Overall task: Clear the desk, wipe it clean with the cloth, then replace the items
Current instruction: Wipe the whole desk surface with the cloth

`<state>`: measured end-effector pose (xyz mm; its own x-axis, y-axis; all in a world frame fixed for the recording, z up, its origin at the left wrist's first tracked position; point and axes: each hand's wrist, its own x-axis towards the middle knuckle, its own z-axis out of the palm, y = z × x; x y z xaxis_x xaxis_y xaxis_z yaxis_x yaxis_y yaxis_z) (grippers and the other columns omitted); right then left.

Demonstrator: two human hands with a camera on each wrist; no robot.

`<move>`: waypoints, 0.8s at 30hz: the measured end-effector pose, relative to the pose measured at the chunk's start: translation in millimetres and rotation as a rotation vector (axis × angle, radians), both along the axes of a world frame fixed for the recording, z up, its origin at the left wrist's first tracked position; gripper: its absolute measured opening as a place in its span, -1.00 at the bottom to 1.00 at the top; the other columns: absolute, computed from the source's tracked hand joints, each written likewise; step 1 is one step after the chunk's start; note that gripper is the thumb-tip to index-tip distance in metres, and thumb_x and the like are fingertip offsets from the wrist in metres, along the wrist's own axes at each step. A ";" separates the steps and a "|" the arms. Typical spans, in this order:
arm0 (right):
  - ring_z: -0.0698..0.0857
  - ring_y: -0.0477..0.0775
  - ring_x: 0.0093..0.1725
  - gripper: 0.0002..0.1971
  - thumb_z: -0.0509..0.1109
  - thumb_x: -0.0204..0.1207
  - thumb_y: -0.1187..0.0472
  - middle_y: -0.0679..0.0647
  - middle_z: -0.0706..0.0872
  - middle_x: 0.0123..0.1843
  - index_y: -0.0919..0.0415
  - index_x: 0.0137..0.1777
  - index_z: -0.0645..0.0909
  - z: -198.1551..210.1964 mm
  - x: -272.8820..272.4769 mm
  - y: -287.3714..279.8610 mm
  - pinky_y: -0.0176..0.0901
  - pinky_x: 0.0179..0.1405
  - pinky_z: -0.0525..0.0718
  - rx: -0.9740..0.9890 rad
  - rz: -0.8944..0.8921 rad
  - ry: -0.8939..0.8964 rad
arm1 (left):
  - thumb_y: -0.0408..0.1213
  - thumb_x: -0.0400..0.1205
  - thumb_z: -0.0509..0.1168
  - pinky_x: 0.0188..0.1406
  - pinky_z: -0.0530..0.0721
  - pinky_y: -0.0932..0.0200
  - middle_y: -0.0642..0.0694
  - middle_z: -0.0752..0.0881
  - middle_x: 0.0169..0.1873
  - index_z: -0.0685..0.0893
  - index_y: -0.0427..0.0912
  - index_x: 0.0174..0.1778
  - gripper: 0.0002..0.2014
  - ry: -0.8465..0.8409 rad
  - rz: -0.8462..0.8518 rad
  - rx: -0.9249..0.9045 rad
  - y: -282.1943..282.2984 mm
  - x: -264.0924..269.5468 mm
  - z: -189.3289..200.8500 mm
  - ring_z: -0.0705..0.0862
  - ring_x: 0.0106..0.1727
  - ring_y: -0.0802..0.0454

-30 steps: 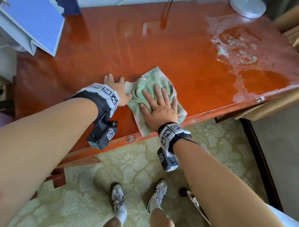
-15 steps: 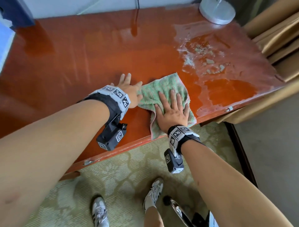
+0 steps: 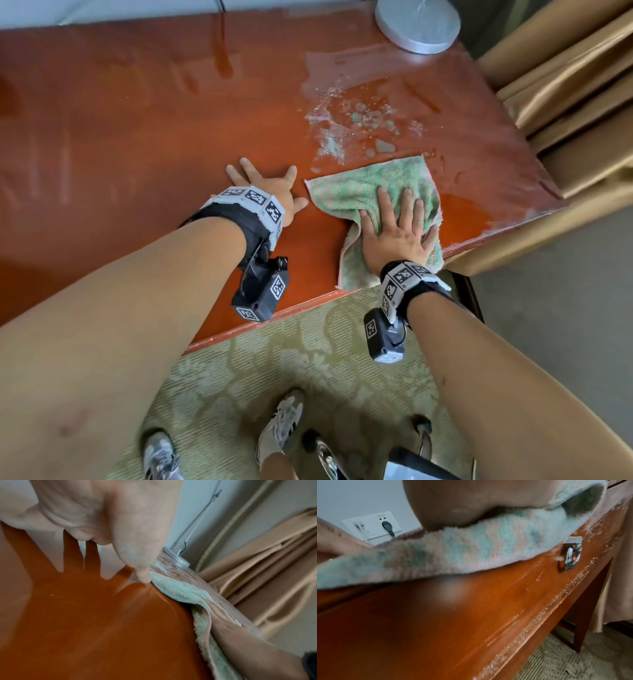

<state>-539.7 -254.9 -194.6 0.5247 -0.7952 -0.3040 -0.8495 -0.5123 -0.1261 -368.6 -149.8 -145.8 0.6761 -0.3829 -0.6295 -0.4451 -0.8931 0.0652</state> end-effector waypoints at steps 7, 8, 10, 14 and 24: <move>-0.50 0.11 0.64 -0.27 -0.26 0.48 -0.54 -0.07 -0.52 0.67 -0.42 0.58 -0.45 11.9 15.3 -6.6 0.52 0.48 -0.46 0.142 0.120 0.104 | 0.34 0.54 0.16 0.46 -0.04 -0.60 -0.33 0.46 0.47 -0.29 0.17 0.65 -0.06 0.059 -0.119 0.116 -26.8 31.8 -18.4 0.04 0.55 -0.64; -0.52 0.11 0.63 -0.23 -0.25 0.44 -0.57 -0.08 -0.54 0.66 -0.42 0.58 -0.44 13.7 18.0 -5.3 0.52 0.46 -0.48 0.153 0.186 0.110 | 0.34 0.53 0.18 0.46 -0.04 -0.60 -0.33 0.52 0.41 -0.30 0.14 0.65 -0.04 0.053 -0.134 0.123 -28.8 33.5 -19.2 0.13 0.53 -0.63; -0.55 0.11 0.61 -0.20 -0.22 0.41 -0.61 -0.09 -0.57 0.64 -0.43 0.58 -0.44 15.3 24.2 -2.2 0.52 0.46 -0.49 0.163 0.306 0.119 | 0.33 0.51 0.20 0.46 -0.04 -0.60 -0.32 0.56 0.38 -0.30 0.15 0.65 -0.02 0.055 -0.129 0.119 -31.5 35.0 -22.9 0.15 0.52 -0.63; -0.56 0.05 0.61 -0.17 -0.15 0.34 -0.66 -0.16 -0.57 0.64 -0.50 0.56 -0.39 15.6 30.3 -5.5 0.51 0.48 -0.46 0.179 0.377 0.112 | 0.15 0.41 0.35 0.44 0.20 -0.56 -0.42 0.45 0.44 0.17 -0.07 0.64 -0.10 0.039 -0.105 0.023 -23.7 41.3 -27.6 0.31 0.47 -0.58; -0.50 0.19 0.63 -0.02 -0.15 0.26 -0.71 -0.02 -0.54 0.67 -0.37 0.60 -0.44 27.8 73.2 -49.8 0.60 0.45 -0.39 0.216 -0.081 0.089 | 0.31 -0.13 0.64 0.42 -0.10 -0.65 -0.32 -0.41 0.60 -0.29 0.11 0.66 0.59 -0.035 -0.060 0.126 -34.0 57.9 8.0 -0.39 0.60 -0.39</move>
